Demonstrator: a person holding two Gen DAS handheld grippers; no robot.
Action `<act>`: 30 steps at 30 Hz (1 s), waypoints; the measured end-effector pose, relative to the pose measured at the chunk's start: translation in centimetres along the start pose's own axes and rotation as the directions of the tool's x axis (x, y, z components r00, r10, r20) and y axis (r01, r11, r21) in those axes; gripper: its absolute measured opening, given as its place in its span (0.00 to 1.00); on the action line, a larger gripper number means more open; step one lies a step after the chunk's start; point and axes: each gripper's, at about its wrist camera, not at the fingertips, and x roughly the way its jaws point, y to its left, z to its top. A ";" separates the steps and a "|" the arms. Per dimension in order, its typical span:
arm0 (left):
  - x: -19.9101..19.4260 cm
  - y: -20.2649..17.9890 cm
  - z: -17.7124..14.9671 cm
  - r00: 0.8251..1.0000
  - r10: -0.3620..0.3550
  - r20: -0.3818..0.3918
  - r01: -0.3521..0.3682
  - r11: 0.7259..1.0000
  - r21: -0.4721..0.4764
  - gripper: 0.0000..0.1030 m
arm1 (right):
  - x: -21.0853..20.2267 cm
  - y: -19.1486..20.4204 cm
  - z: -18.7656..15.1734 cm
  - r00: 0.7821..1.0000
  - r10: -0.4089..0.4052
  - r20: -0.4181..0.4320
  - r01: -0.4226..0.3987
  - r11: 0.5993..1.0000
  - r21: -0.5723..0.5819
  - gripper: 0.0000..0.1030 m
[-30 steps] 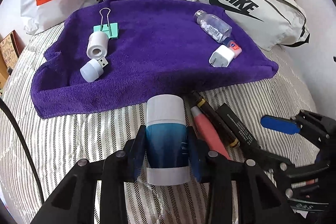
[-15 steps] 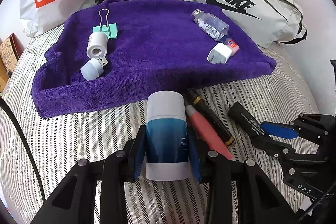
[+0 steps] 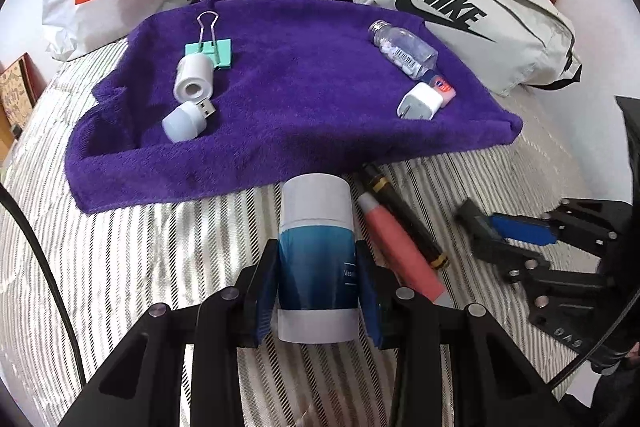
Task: Organize rigid objects
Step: 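Carry the deodorant stick and black case onto the towel and release both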
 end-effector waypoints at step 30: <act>-3.3 2.5 1.7 0.998 -0.019 0.053 0.022 0.998 -0.057 0.33 | -3.3 -3.8 1.4 0.997 0.019 0.077 -0.027 0.994 0.104 0.21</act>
